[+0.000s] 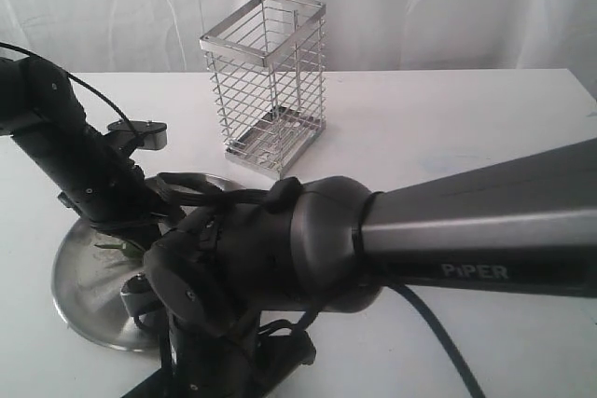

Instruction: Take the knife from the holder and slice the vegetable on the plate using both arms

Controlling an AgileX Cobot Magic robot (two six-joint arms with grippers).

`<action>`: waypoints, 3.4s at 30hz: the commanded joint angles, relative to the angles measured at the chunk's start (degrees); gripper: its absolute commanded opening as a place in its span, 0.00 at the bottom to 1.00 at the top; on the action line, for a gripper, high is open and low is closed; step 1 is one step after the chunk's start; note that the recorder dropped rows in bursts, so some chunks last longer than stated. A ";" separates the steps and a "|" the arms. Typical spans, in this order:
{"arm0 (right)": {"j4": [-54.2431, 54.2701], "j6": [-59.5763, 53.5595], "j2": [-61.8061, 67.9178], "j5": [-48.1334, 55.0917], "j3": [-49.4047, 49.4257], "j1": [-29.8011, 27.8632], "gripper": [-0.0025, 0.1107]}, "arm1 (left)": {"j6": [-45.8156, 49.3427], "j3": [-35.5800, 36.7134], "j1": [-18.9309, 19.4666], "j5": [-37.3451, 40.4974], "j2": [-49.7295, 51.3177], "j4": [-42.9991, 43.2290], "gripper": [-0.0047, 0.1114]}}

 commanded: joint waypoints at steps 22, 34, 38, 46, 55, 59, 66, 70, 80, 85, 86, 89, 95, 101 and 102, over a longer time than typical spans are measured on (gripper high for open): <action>2.42 -10.97 3.01 1.98 -7.23 -6.42 0.02 | 2.78 0.69 -0.34 1.41 1.84 -6.19 0.04; 2.12 -11.20 6.09 2.91 -12.65 -7.35 0.02 | 2.78 0.69 -0.34 2.09 1.84 -6.19 0.04; 2.00 -12.47 6.09 5.41 -12.75 -7.41 0.02 | 2.62 0.46 -0.34 0.71 -0.26 -6.19 0.04; 2.00 -12.71 6.09 5.41 -12.75 -7.41 0.02 | 1.08 0.41 4.84 0.49 -4.61 -6.54 0.26; 2.32 -12.73 6.09 5.71 -12.75 -7.41 0.02 | 1.08 0.41 4.84 -1.87 -0.65 -6.98 0.24; 2.61 -12.73 6.09 5.70 -12.75 -7.41 0.02 | 1.29 0.41 4.84 -2.23 2.93 -7.03 0.24; 4.37 -12.73 6.09 6.46 -12.75 -7.41 0.02 | 1.74 0.41 4.84 -2.75 6.43 -9.82 0.24; 4.77 -12.85 6.09 8.92 -12.75 -7.01 0.02 | 1.74 0.41 4.84 -3.12 6.43 -9.82 0.24; 5.01 -14.19 6.09 15.80 -12.75 -6.08 0.02 | 1.74 0.41 4.84 -3.33 6.43 -10.89 0.24; 5.11 -15.10 6.09 16.07 -12.75 -6.08 0.02 | 1.74 0.04 4.84 -3.60 5.79 -11.37 0.25; 5.27 -15.26 6.09 16.07 -12.75 -6.08 0.02 | 1.74 -0.52 4.84 -3.04 5.29 -11.26 0.26; 5.25 -15.50 6.09 16.29 -12.75 -6.08 0.02 | 1.74 -2.69 4.84 -0.98 4.03 -10.90 0.29; 6.05 -16.82 6.09 19.07 -12.75 -6.08 0.02 | 1.74 -5.51 4.84 2.35 2.10 -9.15 0.32; 6.54 -17.29 6.09 19.45 -12.75 -6.08 0.02 | 1.74 -5.50 4.84 2.79 1.95 -9.15 0.32; 6.54 -17.32 6.09 19.36 -12.75 -6.08 0.02 | 1.74 -5.50 4.84 2.96 1.85 -9.15 0.32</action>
